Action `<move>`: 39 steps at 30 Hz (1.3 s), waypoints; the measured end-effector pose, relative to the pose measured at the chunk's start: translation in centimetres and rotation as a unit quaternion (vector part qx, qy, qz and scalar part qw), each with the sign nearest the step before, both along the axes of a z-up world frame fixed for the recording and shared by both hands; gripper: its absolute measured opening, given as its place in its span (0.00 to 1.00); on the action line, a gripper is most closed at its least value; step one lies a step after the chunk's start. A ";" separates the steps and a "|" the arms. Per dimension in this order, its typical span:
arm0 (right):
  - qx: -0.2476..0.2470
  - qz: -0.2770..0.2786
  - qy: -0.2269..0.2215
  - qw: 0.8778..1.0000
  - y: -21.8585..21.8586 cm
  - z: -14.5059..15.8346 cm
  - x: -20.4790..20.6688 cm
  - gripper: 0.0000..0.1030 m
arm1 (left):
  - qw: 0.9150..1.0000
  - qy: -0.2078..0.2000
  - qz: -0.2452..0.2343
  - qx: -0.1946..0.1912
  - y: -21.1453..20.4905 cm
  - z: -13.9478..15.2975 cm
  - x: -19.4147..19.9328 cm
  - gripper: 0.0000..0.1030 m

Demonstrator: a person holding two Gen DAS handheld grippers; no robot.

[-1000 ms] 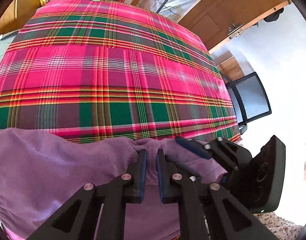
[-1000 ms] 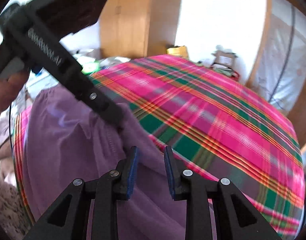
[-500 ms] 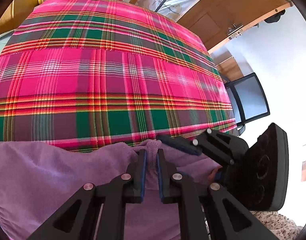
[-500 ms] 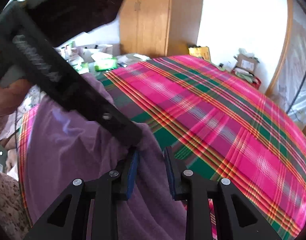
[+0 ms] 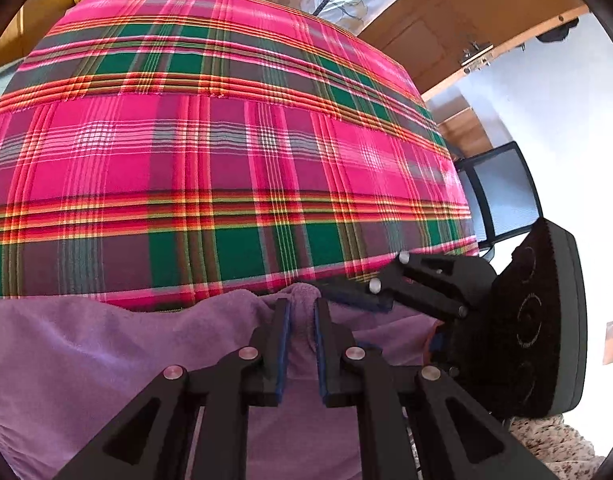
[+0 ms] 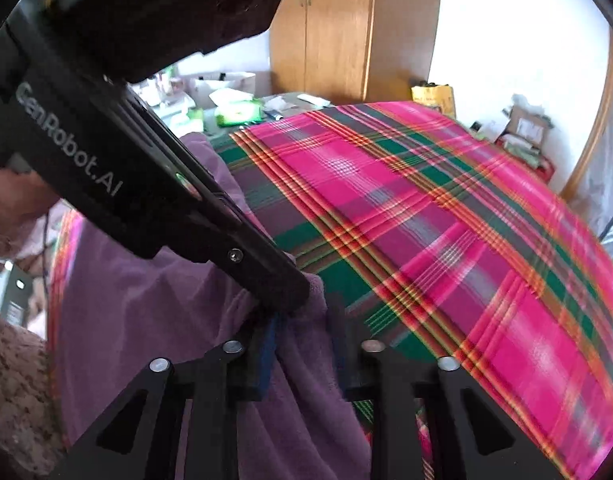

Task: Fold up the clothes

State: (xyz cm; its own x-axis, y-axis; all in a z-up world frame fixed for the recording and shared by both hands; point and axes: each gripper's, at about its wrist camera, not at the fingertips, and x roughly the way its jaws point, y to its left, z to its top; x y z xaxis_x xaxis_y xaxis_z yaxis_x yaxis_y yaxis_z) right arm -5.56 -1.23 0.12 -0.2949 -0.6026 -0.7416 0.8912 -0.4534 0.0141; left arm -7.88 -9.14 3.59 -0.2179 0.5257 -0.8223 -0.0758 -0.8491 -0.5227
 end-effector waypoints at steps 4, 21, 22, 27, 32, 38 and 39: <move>-0.019 -0.008 -0.030 0.999 0.9 0.1 -1.0 0.08 | 1.000 -0.005 0.004 0.006 -0.4 0.1 -0.3 0.13; 0.027 -0.001 -0.052 0.998 0.0 -1.6 -3.0 0.25 | 0.968 -0.010 0.247 -0.044 -16.7 -0.7 4.4 0.13; 0.027 0.006 -0.058 0.998 -0.1 -1.8 -3.0 0.25 | 0.964 -0.009 0.261 -0.049 -17.8 -0.5 4.8 0.14; 0.010 0.024 -0.081 0.996 -0.1 -1.9 -3.2 0.09 | 0.950 -0.021 0.305 -0.058 -21.7 -1.0 5.8 0.17; 0.013 0.007 -0.087 0.996 0.2 -2.1 -3.6 0.09 | 0.946 -0.033 0.321 -0.037 -24.0 -2.2 6.0 0.20; 0.020 0.002 -0.087 0.996 0.0 -2.2 -3.6 0.09 | 0.944 -0.036 0.328 0.030 -25.7 -3.2 6.2 0.29; 0.021 0.002 -0.087 0.996 -0.1 -2.2 -3.6 0.09 | 0.941 -0.041 0.332 0.043 -26.0 -3.6 6.3 0.32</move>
State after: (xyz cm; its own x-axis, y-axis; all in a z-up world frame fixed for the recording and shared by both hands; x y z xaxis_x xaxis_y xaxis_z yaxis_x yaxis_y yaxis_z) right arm -9.19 -1.29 -2.05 -0.1582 -0.5701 -0.8062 0.8784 -0.4541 0.1488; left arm -1.63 -35.09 0.01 -0.4588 0.3615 -0.8117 0.5008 -0.6494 -0.5723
